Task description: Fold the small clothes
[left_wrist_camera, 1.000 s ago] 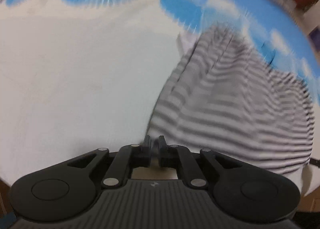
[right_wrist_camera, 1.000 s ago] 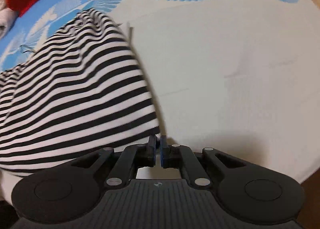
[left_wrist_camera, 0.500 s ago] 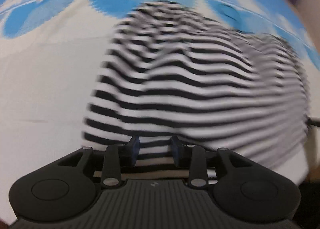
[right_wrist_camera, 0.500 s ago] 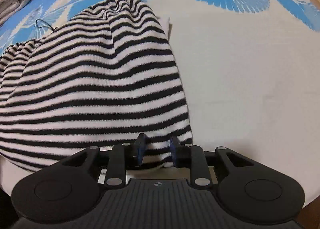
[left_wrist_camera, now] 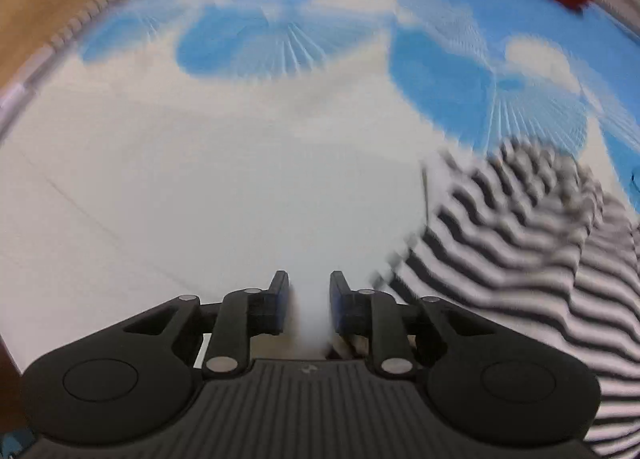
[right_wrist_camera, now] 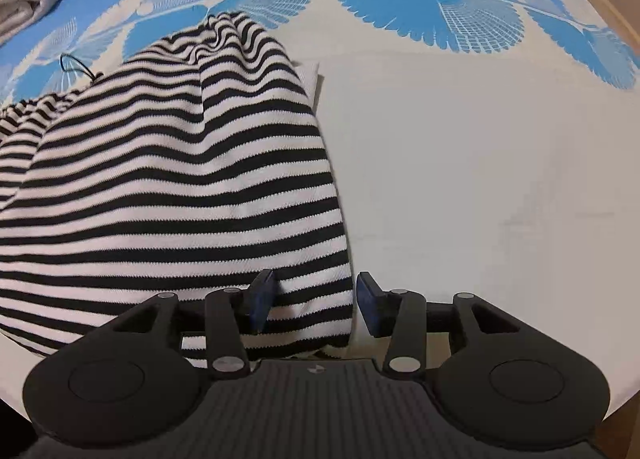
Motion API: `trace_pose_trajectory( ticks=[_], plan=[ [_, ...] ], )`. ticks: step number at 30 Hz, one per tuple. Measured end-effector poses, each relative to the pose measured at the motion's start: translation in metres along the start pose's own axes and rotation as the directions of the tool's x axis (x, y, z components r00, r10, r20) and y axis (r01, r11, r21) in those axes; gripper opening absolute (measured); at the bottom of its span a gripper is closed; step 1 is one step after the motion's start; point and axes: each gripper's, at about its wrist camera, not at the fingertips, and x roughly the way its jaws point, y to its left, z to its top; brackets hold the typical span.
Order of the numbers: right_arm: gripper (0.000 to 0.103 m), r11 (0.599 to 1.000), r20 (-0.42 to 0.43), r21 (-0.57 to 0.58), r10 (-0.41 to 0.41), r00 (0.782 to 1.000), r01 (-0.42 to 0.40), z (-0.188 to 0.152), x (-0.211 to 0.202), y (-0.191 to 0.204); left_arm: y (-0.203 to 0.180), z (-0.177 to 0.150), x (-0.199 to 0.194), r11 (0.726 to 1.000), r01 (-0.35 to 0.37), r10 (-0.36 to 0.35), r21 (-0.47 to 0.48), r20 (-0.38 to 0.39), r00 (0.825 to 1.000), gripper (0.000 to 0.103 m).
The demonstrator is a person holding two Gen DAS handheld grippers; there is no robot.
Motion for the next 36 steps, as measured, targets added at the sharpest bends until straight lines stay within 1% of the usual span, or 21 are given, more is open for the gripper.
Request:
trace_pose_trajectory(
  ticks=[2, 4, 6, 7, 8, 9, 10, 11, 12, 13, 16, 19, 20, 23, 27, 31, 32, 33, 34, 35, 36],
  plan=[
    [0.045, 1.000, 0.007, -0.012, -0.004, 1.000, 0.004, -0.001, -0.002, 0.000, -0.005, 0.001, -0.025, 0.986, 0.163, -0.165, 0.026, 0.085, 0.983, 0.023],
    [0.045, 1.000, 0.000, -0.005, -0.006, 1.000, 0.006, -0.002, -0.001, -0.003, -0.017, -0.006, -0.048, 0.933, 0.346, -0.356, 0.093, 0.114, 0.928, 0.023],
    [0.046, 1.000, 0.003, 0.008, -0.005, 1.000, 0.005, -0.002, -0.004, -0.004, -0.033, -0.015, -0.055, 0.857, 0.487, -0.501, 0.170, 0.045, 0.864, 0.025],
    [0.045, 1.000, 0.005, 0.010, -0.008, 1.000, 0.008, -0.003, -0.005, -0.003, -0.044, -0.021, -0.054, 0.822, 0.532, -0.540, 0.206, -0.016, 0.841, 0.025],
    [0.045, 1.000, 0.005, 0.007, -0.012, 1.000, 0.012, -0.003, -0.004, -0.003, -0.055, -0.027, -0.048, 0.808, 0.535, -0.534, 0.246, -0.075, 0.842, 0.025],
    [0.045, 1.000, 0.004, 0.002, -0.018, 1.000, 0.018, -0.004, -0.004, -0.001, -0.063, -0.033, -0.040, 0.821, 0.494, -0.484, 0.285, -0.108, 0.868, 0.025],
    [0.045, 1.000, 0.003, -0.002, -0.023, 1.000, 0.023, -0.005, -0.004, 0.000, -0.071, -0.039, -0.028, 0.849, 0.411, -0.392, 0.331, -0.124, 0.911, 0.025],
    [0.045, 1.000, 0.004, -0.008, -0.028, 1.000, 0.028, -0.006, -0.004, 0.001, -0.073, -0.043, -0.022, 0.867, 0.352, -0.332, 0.353, -0.120, 0.936, 0.028],
    [0.045, 0.999, 0.007, -0.014, -0.033, 0.999, 0.033, -0.008, -0.006, 0.002, -0.070, -0.042, -0.020, 0.873, 0.347, -0.328, 0.343, -0.113, 0.938, 0.029],
    [0.045, 0.999, 0.017, -0.019, -0.037, 0.999, 0.037, -0.009, -0.008, 0.003, -0.065, -0.040, -0.023, 0.882, 0.358, -0.345, 0.305, -0.099, 0.933, 0.029],
    [0.045, 0.999, 0.070, -0.013, -0.049, 0.996, 0.050, -0.013, -0.022, 0.004, -0.047, -0.036, -0.053, 0.904, 0.357, -0.378, 0.234, 0.048, 0.925, 0.029],
    [0.045, 0.998, 0.164, 0.020, -0.061, 0.985, 0.059, -0.017, -0.046, 0.004, -0.024, -0.036, -0.089, 0.900, 0.376, -0.418, 0.222, 0.185, 0.889, 0.043],
    [0.046, 0.998, 0.194, 0.027, -0.066, 0.979, 0.062, -0.019, -0.053, 0.005, -0.021, -0.034, -0.098, 0.896, 0.384, -0.428, 0.221, 0.207, 0.880, 0.045],
    [0.047, 0.996, 0.285, 0.040, -0.088, 0.955, 0.080, -0.026, -0.074, 0.011, 0.008, -0.027, -0.129, 0.909, 0.382, -0.415, 0.169, 0.266, 0.870, 0.047],
    [0.048, 0.994, 0.386, 0.073, -0.098, 0.917, 0.076, -0.035, -0.099, 0.021, 0.056, -0.039, -0.178, 0.892, 0.426, -0.450, 0.150, 0.381, 0.808, 0.070],
    [0.048, 0.996, 0.420, 0.062, -0.086, 0.904, 0.066, -0.042, -0.110, 0.035, 0.085, -0.070, -0.194, 0.907, 0.387, -0.417, 0.165, 0.478, 0.773, 0.073],
    [0.048, 0.996, 0.426, 0.058, -0.086, 0.900, 0.068, -0.043, -0.111, 0.038, 0.090, -0.076, -0.188, 0.910, 0.384, -0.410, 0.154, 0.457, 0.789, 0.074],
    [0.048, 0.996, 0.432, 0.053, -0.085, 0.898, 0.069, -0.045, -0.113, 0.042, 0.091, -0.073, -0.181, 0.922, 0.365, -0.386, 0.128, 0.377, 0.842, 0.070],
    [0.048, 0.997, 0.438, 0.048, -0.078, 0.896, 0.063, -0.046, -0.114, 0.046, 0.095, -0.074, -0.181, 0.924, 0.366, -0.380, 0.111, 0.375, 0.845, 0.070],
    [0.048, 0.997, 0.443, 0.044, -0.071, 0.894, 0.058, -0.047, -0.116, 0.048, 0.102, -0.076, -0.186, 0.923, 0.369, -0.380, 0.110, 0.408, 0.830, 0.072],
    [0.048, 0.998, 0.449, 0.039, -0.069, 0.891, 0.057, -0.048, -0.117, 0.051, 0.106, -0.077, -0.190, 0.926, 0.357, -0.373, 0.120, 0.426, 0.824, 0.072]
  ],
)
